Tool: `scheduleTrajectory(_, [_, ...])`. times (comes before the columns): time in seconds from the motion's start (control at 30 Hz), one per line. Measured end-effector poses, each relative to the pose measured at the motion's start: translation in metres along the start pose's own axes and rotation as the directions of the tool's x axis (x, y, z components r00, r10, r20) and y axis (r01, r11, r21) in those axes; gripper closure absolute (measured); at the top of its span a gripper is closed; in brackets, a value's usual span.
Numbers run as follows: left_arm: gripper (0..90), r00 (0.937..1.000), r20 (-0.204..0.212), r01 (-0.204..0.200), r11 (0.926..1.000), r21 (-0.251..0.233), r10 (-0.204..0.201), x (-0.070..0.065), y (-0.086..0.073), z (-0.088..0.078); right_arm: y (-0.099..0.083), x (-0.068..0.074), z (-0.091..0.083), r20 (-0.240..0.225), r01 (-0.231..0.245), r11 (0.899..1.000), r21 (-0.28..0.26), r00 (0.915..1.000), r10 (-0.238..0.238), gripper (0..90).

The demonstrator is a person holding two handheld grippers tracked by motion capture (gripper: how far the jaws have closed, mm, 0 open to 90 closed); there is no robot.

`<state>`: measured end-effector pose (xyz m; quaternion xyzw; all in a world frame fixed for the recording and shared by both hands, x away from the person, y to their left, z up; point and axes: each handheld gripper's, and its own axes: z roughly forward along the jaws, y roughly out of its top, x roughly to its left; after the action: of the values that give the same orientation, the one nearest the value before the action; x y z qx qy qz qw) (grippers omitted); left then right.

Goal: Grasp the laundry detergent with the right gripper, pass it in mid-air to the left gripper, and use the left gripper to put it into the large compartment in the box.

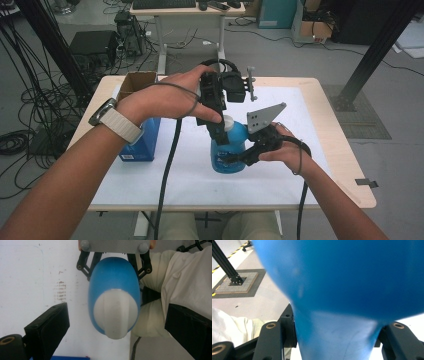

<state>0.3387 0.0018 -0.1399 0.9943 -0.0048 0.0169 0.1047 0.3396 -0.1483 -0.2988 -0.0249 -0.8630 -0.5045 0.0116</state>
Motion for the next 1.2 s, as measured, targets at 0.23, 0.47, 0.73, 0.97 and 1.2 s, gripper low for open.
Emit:
scheduleTrajectory(0.23, [6.1, 1.0000, -0.006, 0.000, 0.9997, 0.023, 0.000, 0.0015, -0.0002, -0.0025, 0.0006, 0.0002, -0.0006, 0.001, 0.006, 1.000, 0.002, 1.0000, -0.006, 43.1])
scheduleTrajectory(0.47, [6.3, 1.0000, -0.006, -0.001, 0.9997, 0.026, 0.001, 0.0013, 0.0014, -0.0030, 0.0013, 0.0000, -0.0019, 0.002, 0.006, 1.000, 0.001, 1.0000, -0.006, 43.1])
scheduleTrajectory(0.73, [6.4, 1.0000, -0.005, 0.000, 0.9997, 0.024, 0.000, 0.0019, 0.0018, -0.0024, 0.0006, -0.0005, -0.0021, 0.005, 0.000, 1.000, 0.001, 1.0000, 0.000, 43.1])
scheduleTrajectory(0.97, [6.5, 1.0000, -0.003, 0.002, 0.9996, 0.028, -0.002, 0.0025, 0.0011, -0.0023, 0.0001, -0.0013, -0.0028, 0.007, -0.008, 1.000, 0.001, 0.9999, 0.008, 43.1])
scheduleTrajectory(1.2, [6.6, 1.0000, 0.005, 0.000, 0.9995, 0.031, 0.000, 0.0030, 0.0011, -0.0017, -0.0001, -0.0018, -0.0021, 0.005, -0.006, 1.000, 0.005, 1.0000, 0.006, 43.0])
